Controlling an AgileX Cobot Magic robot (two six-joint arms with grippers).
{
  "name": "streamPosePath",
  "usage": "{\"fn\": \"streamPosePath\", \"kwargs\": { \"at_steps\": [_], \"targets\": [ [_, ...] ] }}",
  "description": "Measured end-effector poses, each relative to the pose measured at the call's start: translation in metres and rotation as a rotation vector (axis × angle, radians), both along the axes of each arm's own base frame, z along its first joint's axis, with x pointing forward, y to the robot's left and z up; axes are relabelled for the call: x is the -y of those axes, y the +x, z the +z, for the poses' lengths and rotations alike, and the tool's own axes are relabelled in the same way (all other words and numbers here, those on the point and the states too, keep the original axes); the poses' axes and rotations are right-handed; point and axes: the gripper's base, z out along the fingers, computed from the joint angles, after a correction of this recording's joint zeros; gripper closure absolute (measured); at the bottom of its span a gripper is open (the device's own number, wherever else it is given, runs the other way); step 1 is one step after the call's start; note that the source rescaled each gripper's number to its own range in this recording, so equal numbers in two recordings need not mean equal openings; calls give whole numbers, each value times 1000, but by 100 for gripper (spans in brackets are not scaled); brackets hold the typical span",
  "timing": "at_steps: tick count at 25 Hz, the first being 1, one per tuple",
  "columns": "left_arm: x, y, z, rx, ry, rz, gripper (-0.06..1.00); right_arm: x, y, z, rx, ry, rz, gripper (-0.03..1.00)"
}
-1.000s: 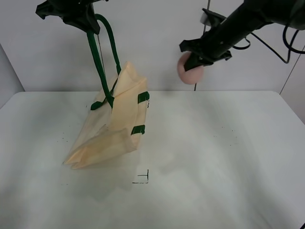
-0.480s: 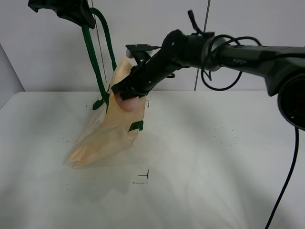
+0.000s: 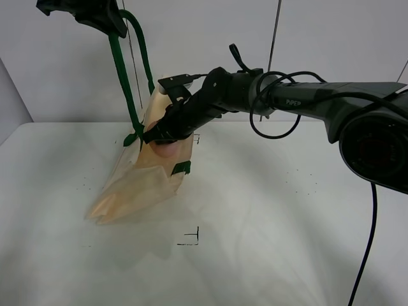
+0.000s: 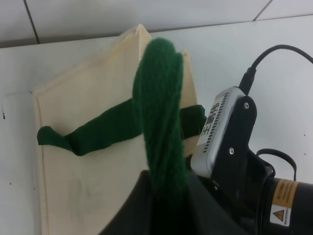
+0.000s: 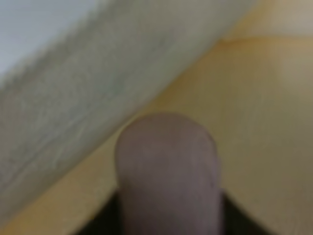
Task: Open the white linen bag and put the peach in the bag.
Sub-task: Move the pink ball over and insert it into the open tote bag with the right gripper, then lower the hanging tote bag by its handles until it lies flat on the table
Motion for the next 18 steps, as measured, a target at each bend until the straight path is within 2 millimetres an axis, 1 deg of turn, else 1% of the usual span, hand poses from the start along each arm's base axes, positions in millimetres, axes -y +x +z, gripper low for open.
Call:
{"fn": "streamPosePath", "kwargs": {
  "at_steps": [2, 3, 4, 5, 6, 9, 12, 15, 18],
  "targets": [
    [0, 0, 0, 0, 0, 0, 94, 0, 0, 0, 5, -3, 5, 24],
    [0, 0, 0, 0, 0, 0, 94, 0, 0, 0, 6, -4, 6, 14],
    [0, 0, 0, 0, 0, 0, 94, 0, 0, 0, 5, -6, 8, 7],
    [0, 0, 0, 0, 0, 0, 94, 0, 0, -1, 4, -12, 13, 3],
    [0, 0, 0, 0, 0, 0, 94, 1, -1, -1, -6, -20, 17, 0],
    [0, 0, -1, -2, 1, 0, 94, 3, -6, -2, -53, -74, 39, -2],
    [0, 0, -1, -3, 1, 0, 94, 11, -9, 8, -125, -158, 33, -3],
    [0, 0, -1, -3, 1, 0, 94, 28, -6, 28, -209, -236, -45, -3],
    [0, 0, -1, -3, 1, 0, 94, 51, 2, 39, -287, -296, -160, -3]
  ]
}}
